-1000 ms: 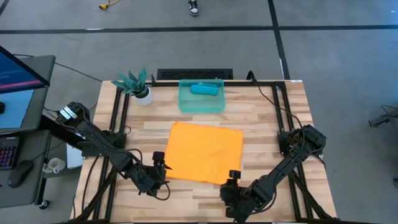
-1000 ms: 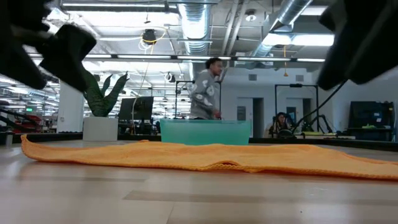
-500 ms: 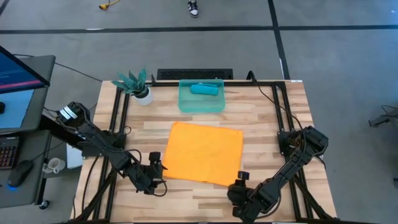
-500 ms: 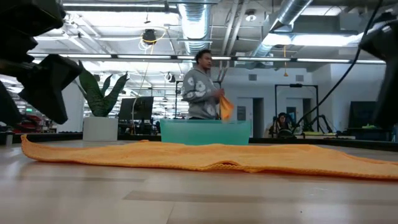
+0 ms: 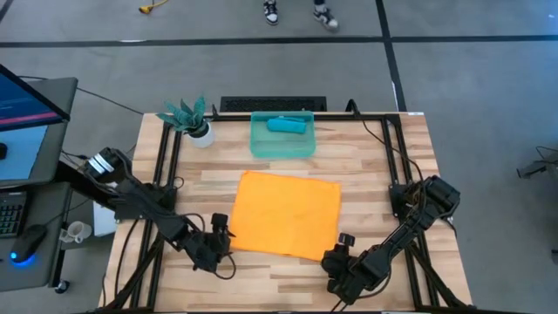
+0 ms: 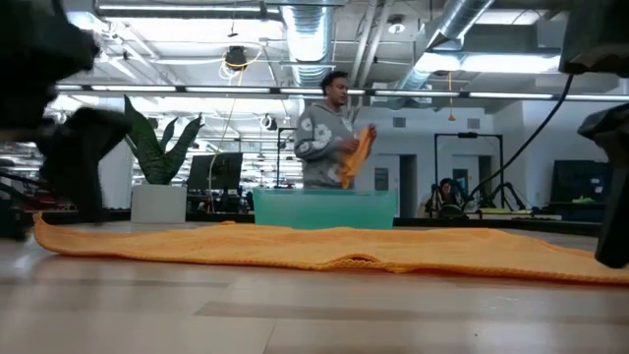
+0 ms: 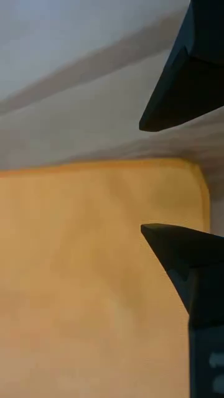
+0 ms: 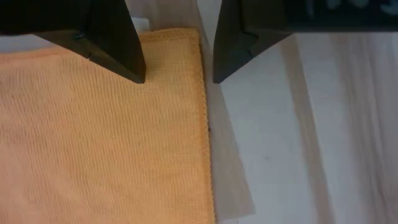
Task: Roll microfiber towels into tight, uniform cylinder then place into a basket
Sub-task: Fold the yellow microfiber cloth
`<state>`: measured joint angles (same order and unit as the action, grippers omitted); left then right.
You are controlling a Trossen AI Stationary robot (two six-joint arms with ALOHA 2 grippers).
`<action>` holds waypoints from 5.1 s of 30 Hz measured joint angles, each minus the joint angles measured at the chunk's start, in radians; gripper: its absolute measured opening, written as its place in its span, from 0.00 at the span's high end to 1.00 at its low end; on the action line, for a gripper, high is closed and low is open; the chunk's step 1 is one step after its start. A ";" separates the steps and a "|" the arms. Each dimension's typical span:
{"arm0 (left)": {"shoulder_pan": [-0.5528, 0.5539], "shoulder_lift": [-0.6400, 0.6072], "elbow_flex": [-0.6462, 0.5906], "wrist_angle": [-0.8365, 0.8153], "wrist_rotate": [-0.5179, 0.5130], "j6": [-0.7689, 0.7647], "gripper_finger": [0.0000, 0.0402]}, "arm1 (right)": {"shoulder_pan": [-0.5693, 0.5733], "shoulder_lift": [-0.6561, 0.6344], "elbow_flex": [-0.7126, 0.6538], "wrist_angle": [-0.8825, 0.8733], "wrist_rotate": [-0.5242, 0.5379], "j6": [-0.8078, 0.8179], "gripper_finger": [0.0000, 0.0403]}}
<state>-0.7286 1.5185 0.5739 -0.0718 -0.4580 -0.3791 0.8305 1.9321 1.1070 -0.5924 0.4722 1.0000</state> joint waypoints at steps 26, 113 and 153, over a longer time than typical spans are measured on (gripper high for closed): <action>0.033 0.111 0.002 -0.026 -0.083 -0.030 0.94 | -0.060 -0.002 -0.027 0.046 -0.104 0.047 0.76; 0.266 0.119 0.451 -0.774 -0.437 -0.215 1.00 | -0.126 0.003 0.182 -0.352 -0.131 0.365 0.99; 0.310 0.118 0.451 -0.801 -0.262 -0.224 0.73 | -0.186 0.003 0.181 -0.332 -0.136 0.354 0.85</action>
<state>-0.4187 1.6363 1.0245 -0.8725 -0.7201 -0.6029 0.6445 1.9350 1.2884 -0.9245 0.3363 1.3538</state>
